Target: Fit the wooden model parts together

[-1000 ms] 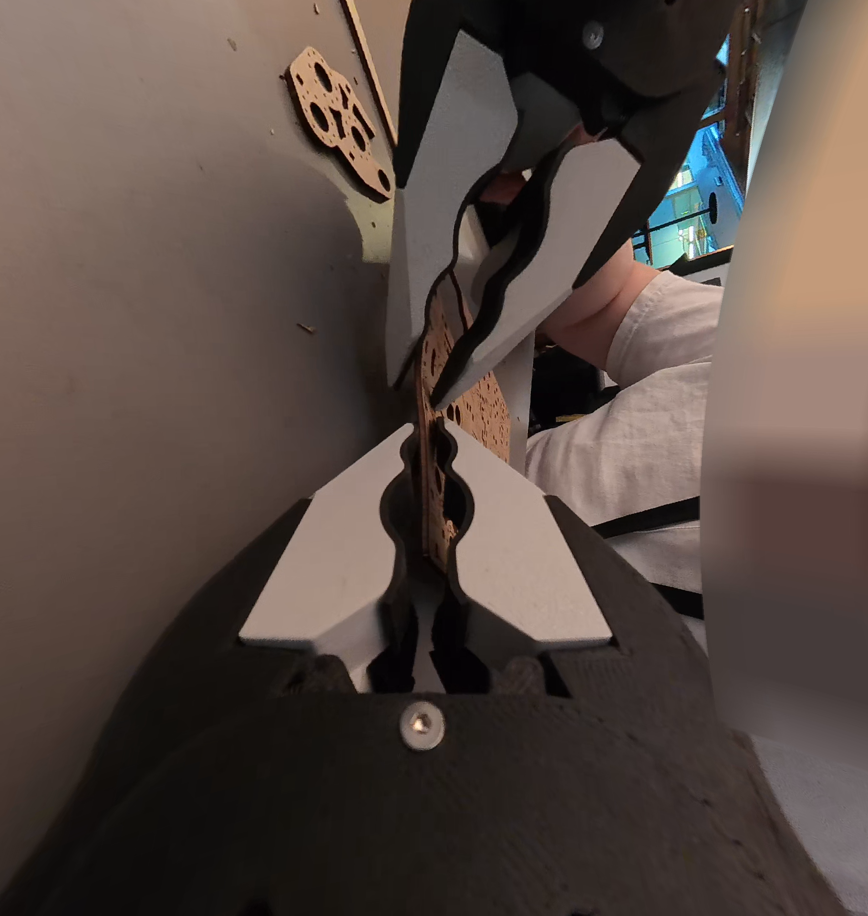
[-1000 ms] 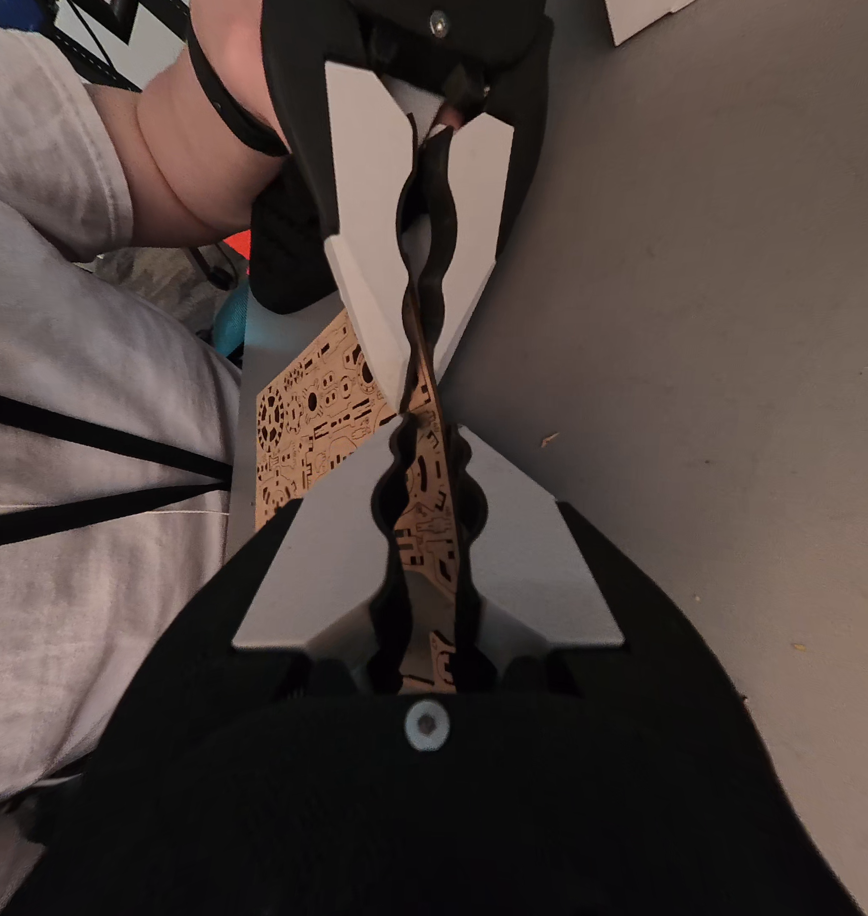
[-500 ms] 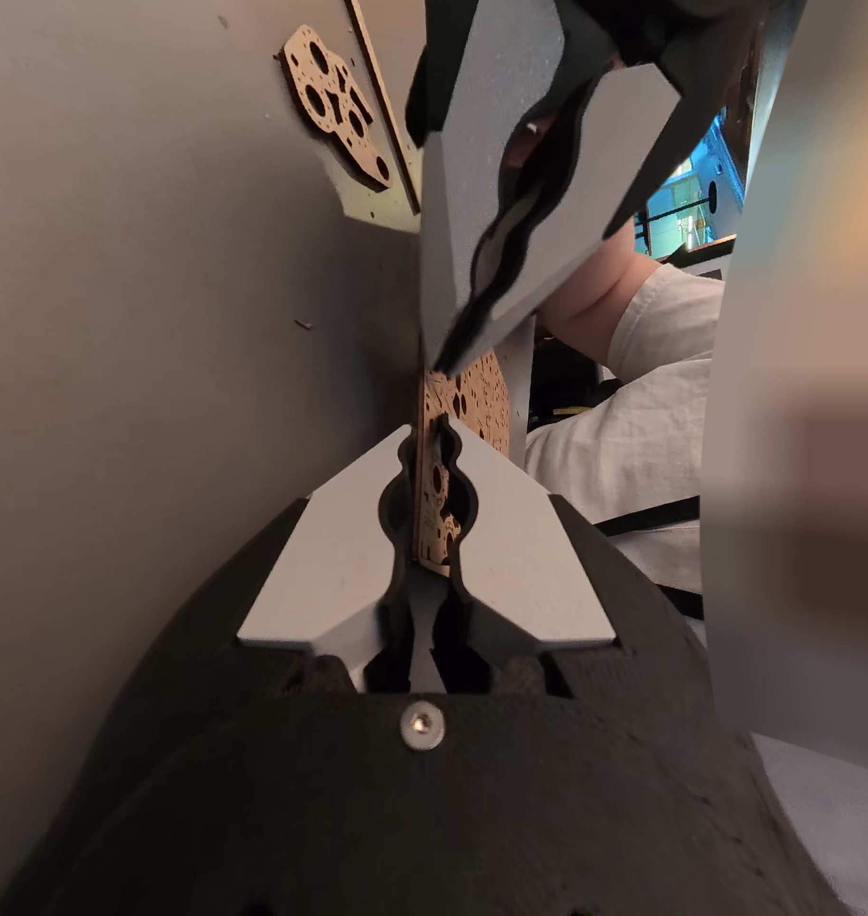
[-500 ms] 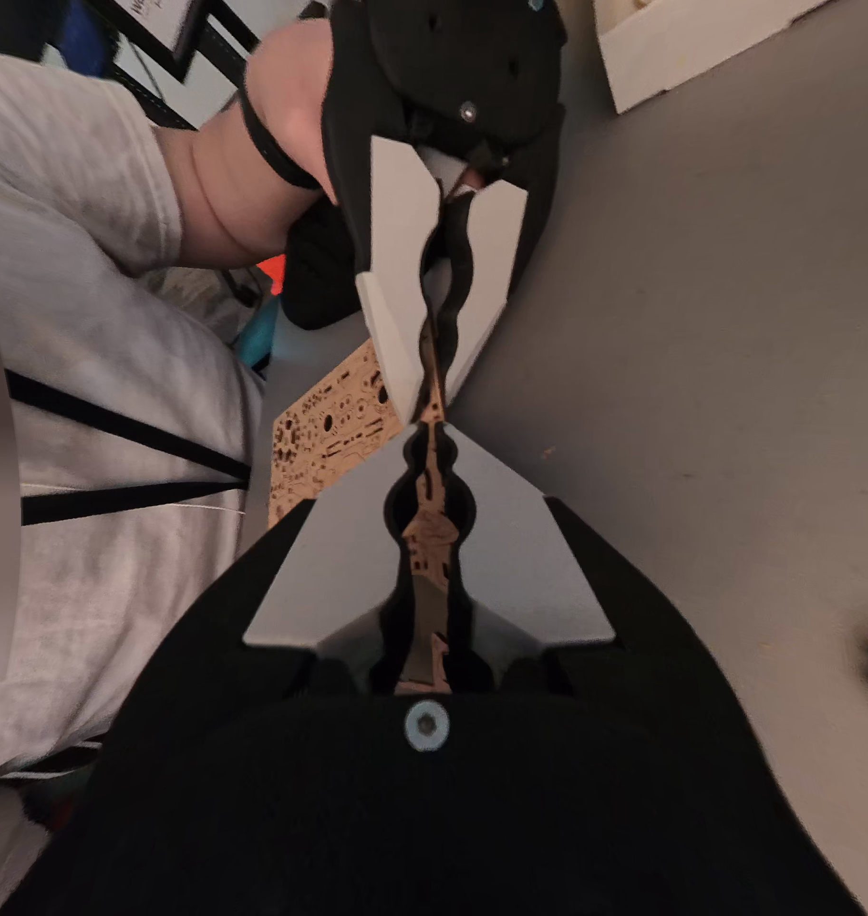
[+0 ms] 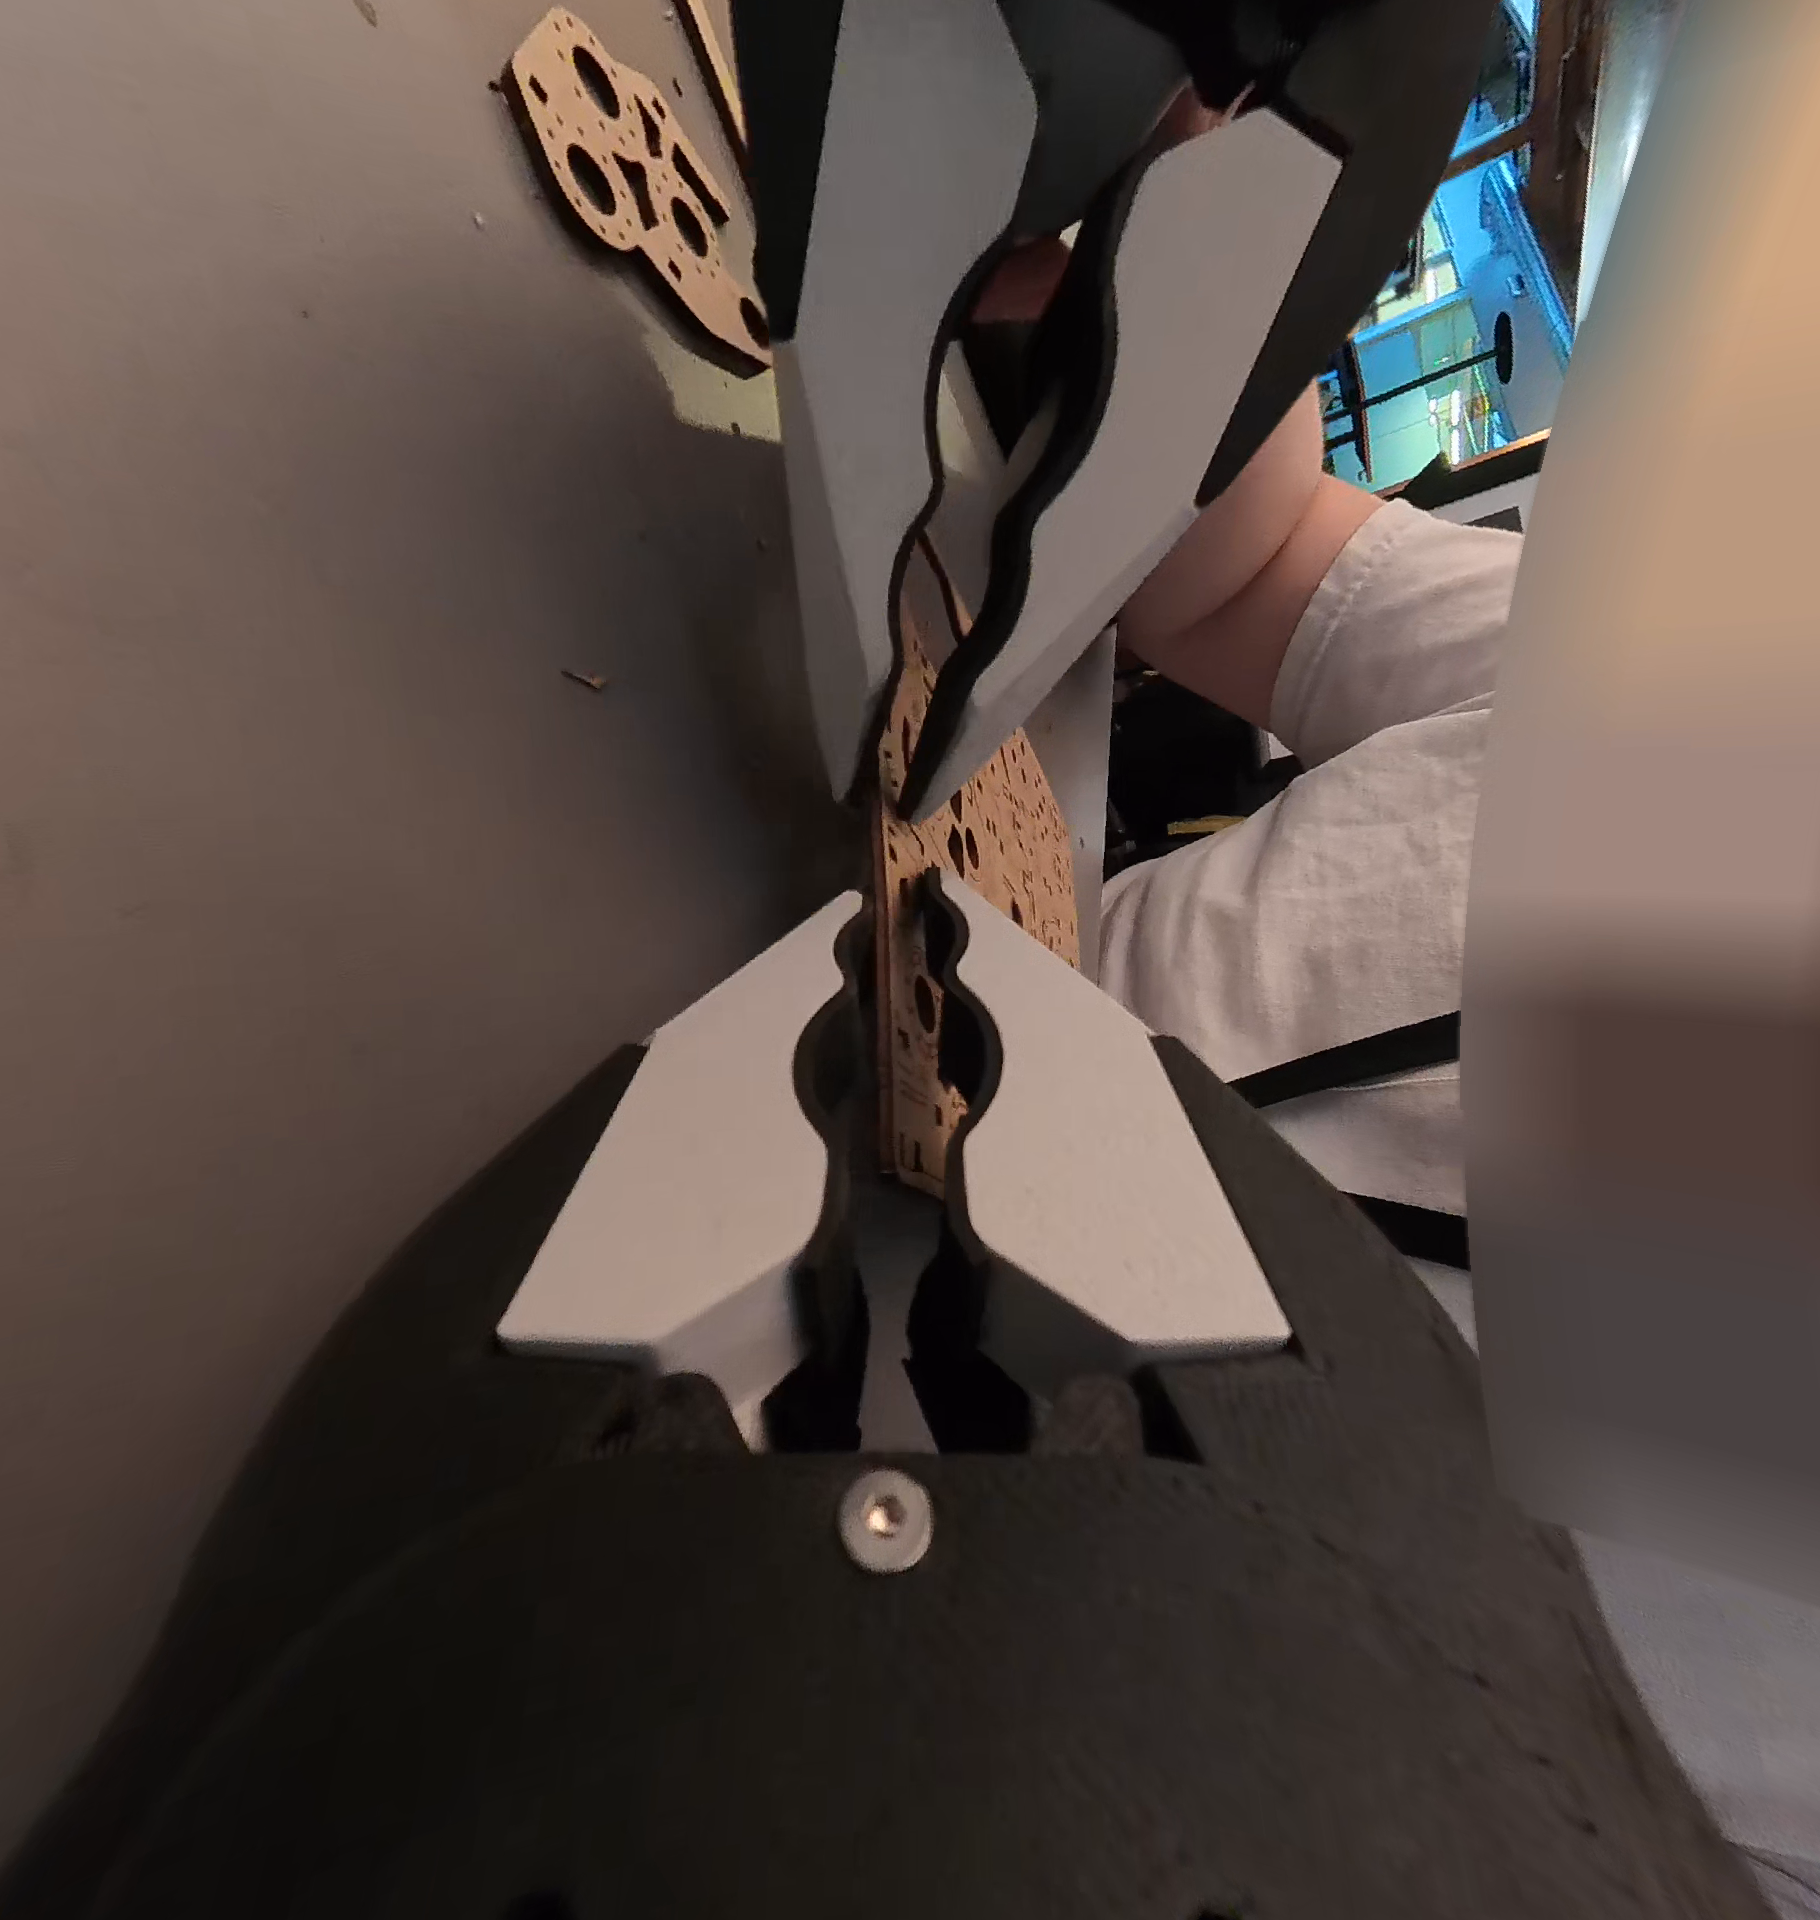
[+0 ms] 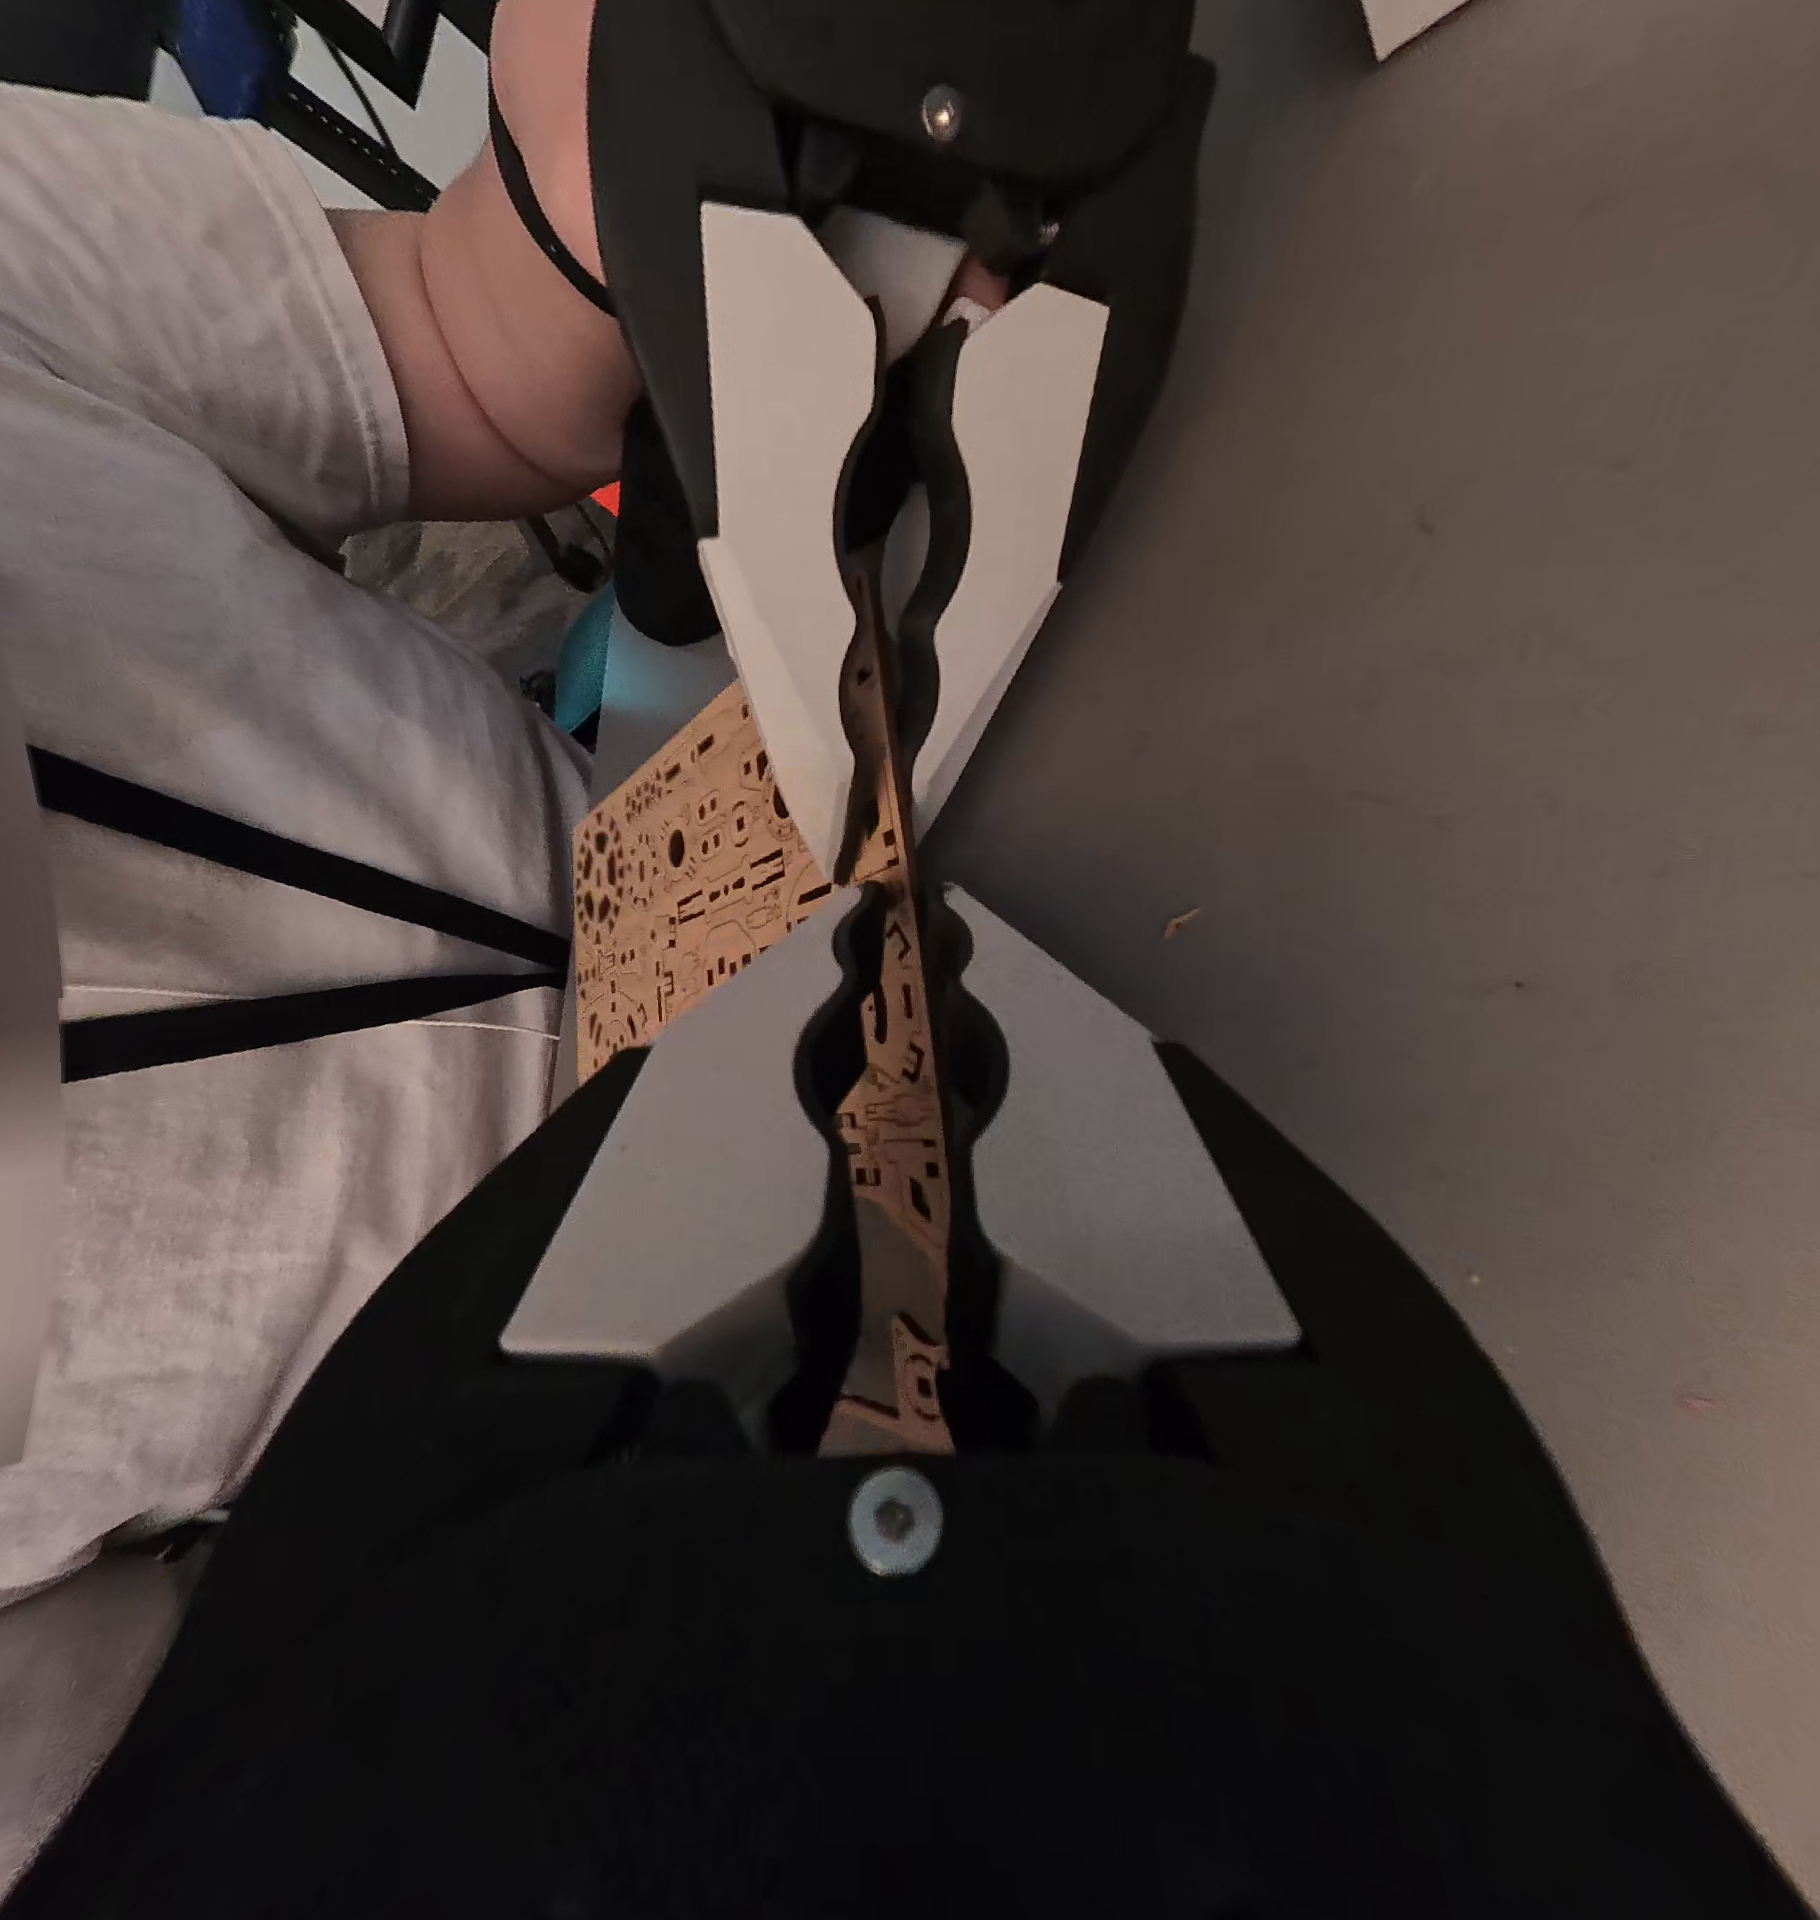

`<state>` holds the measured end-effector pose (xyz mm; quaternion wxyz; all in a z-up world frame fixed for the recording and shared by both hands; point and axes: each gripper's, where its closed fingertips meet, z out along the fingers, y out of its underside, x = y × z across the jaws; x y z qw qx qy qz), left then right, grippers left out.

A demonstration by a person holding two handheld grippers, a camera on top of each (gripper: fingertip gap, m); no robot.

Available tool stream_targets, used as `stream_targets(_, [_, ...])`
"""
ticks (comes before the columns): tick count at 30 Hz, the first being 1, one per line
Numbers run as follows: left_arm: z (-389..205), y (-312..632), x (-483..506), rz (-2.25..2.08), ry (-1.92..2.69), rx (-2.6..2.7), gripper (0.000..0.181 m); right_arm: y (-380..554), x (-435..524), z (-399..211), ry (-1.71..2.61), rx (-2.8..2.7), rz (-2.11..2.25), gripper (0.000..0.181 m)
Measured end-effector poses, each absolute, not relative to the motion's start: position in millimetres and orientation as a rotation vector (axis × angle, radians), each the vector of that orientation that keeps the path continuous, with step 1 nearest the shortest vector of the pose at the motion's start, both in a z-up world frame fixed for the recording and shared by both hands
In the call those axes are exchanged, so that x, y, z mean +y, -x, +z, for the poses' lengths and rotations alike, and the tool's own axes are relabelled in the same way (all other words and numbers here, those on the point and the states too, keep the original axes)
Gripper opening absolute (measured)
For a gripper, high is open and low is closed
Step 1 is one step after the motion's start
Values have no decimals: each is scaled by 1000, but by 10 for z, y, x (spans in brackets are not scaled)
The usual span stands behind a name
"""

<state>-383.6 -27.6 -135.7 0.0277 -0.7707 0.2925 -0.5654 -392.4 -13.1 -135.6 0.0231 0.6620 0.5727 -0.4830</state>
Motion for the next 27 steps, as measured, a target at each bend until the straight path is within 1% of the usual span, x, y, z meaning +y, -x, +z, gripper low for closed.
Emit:
stream_targets(11, [-1348, 3830, -308, -1734, 2360, 956, 6, 3910, -183, -1338, -1985, 1641, -1564, 6])
stream_targets(27, [-1331, 3832, -323, -1705, 2335, 994, 4, 3898, -202, -1353, -2042, 1910, -1463, 7])
